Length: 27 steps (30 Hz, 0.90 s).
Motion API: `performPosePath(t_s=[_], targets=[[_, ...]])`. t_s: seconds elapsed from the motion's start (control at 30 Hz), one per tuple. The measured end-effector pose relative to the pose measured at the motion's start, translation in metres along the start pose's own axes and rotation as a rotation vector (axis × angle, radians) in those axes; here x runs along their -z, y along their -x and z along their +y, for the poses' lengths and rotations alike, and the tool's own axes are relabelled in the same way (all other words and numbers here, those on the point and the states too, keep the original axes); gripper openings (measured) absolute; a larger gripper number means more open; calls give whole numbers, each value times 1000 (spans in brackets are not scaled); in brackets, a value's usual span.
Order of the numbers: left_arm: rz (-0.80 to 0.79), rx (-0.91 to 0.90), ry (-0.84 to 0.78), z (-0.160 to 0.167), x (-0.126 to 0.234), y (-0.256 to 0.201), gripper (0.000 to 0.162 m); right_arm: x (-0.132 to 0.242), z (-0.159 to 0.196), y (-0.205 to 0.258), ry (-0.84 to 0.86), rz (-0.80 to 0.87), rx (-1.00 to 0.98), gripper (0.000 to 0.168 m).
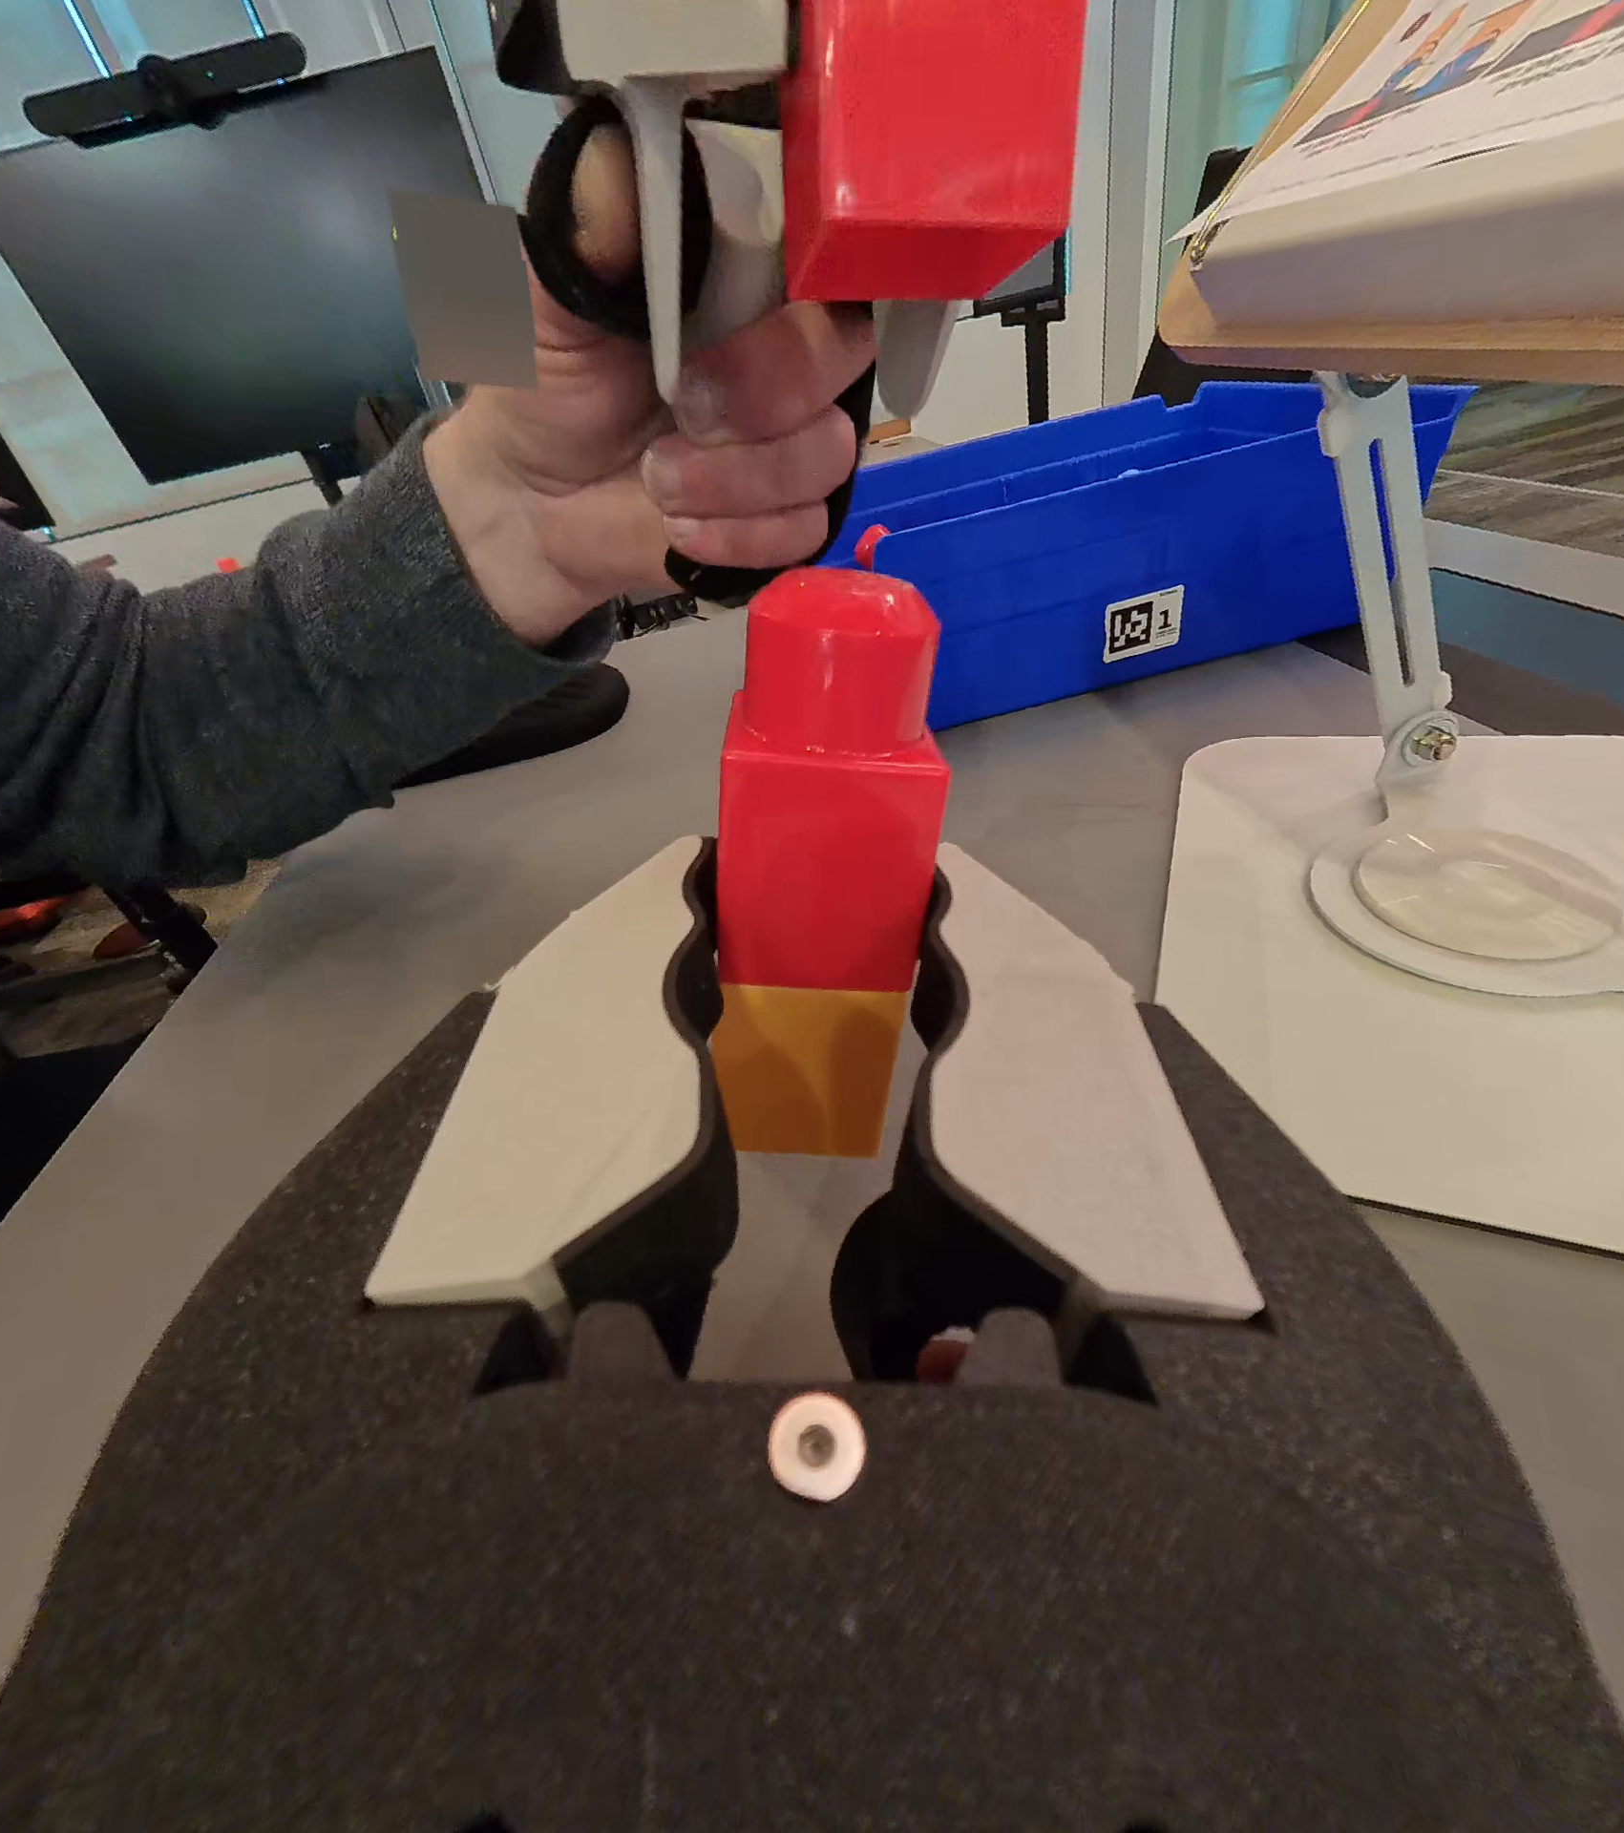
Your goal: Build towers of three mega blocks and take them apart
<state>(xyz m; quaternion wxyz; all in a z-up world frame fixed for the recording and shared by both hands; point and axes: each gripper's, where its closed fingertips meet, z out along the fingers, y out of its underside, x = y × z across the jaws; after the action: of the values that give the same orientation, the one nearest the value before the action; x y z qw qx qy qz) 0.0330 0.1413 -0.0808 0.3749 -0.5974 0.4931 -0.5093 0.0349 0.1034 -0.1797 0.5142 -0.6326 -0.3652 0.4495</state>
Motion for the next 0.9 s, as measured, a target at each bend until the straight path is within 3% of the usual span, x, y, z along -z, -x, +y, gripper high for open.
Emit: performPosePath(t_s=[0.2,0.9], targets=[[80,63,-44,8,-25,-8,34,3,-2,-5,-14,12,-8,35],[165,63,78,43,-40,-10,34,3,0,-6,2,15,-19,35]])
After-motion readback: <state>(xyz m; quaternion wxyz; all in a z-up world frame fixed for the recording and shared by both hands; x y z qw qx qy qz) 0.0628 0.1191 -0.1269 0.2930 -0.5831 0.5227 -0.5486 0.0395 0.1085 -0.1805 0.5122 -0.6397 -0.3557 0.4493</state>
